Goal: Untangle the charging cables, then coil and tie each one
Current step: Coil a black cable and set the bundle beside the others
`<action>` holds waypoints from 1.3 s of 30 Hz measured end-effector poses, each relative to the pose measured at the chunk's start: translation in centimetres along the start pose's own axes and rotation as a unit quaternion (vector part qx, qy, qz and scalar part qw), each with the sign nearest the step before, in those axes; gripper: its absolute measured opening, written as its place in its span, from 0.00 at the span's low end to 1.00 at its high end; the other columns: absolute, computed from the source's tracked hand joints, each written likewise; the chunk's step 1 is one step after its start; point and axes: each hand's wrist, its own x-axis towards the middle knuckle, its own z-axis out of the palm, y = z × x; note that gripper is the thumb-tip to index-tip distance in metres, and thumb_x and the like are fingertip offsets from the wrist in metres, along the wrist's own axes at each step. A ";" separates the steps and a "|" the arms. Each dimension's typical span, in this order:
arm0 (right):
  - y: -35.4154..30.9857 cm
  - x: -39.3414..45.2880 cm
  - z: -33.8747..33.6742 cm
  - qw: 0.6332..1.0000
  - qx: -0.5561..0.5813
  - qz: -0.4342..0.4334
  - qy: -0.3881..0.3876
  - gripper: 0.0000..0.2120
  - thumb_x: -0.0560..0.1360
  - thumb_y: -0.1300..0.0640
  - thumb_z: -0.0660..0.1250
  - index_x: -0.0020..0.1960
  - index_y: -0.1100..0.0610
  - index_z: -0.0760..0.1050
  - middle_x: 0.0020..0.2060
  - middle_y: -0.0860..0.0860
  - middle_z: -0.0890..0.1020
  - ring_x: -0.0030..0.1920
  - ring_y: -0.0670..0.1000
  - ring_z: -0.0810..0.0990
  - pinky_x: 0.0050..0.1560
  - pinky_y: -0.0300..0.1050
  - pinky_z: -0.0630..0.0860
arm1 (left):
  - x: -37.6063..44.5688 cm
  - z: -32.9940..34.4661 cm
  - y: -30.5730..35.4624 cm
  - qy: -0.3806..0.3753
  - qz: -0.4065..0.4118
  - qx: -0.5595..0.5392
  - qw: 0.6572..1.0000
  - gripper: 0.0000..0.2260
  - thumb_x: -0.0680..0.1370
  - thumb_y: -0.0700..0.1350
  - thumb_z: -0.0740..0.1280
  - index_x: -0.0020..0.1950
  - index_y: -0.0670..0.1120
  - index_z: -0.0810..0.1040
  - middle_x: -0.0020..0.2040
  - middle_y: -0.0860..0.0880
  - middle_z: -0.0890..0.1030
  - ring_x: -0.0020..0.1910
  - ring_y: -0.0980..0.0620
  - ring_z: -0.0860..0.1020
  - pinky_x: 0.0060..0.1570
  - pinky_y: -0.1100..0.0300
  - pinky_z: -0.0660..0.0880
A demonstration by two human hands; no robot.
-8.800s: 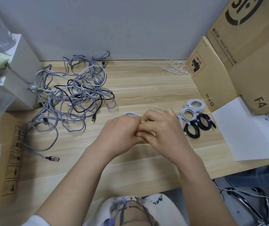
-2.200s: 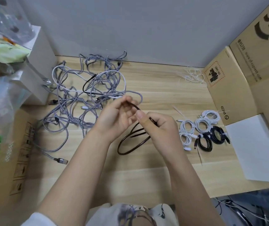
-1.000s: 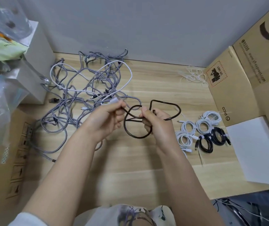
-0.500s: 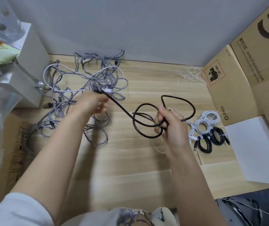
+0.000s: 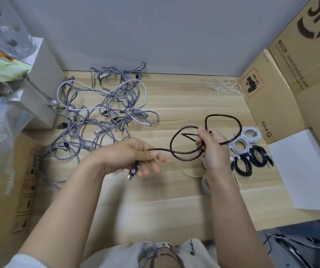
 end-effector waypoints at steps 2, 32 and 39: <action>0.2 0.0 -0.3 1.000 -0.005 0.004 0.001 0.17 0.78 0.57 0.63 0.31 0.54 0.67 0.25 0.45 0.69 0.24 0.40 0.65 0.26 0.30 0.60 | 0.3 0.5 -0.2 0.029 0.026 -0.006 0.999 0.11 0.82 0.41 0.56 0.47 0.40 0.77 0.28 0.50 0.77 0.19 0.58 0.69 0.19 0.69 0.63; 0.1 -3.1 0.4 0.926 -0.139 -0.284 -0.206 0.09 0.76 0.58 0.63 0.54 0.52 0.79 0.47 0.44 0.81 0.48 0.38 0.77 0.54 0.32 0.70 | -1.6 5.7 2.0 0.192 0.128 -0.147 0.962 0.18 0.80 0.46 0.58 0.29 0.49 0.63 0.23 0.55 0.56 0.23 0.57 0.51 0.23 0.64 0.48; -1.0 -3.6 0.8 0.956 -0.022 -0.160 -0.244 0.14 0.81 0.60 0.58 0.45 0.44 0.77 0.23 0.43 0.69 0.25 0.40 0.66 0.27 0.34 0.66 | -2.1 6.4 2.1 -0.011 0.261 -0.318 0.911 0.14 0.75 0.47 0.59 0.49 0.42 0.82 0.25 0.56 0.62 0.22 0.61 0.59 0.23 0.69 0.60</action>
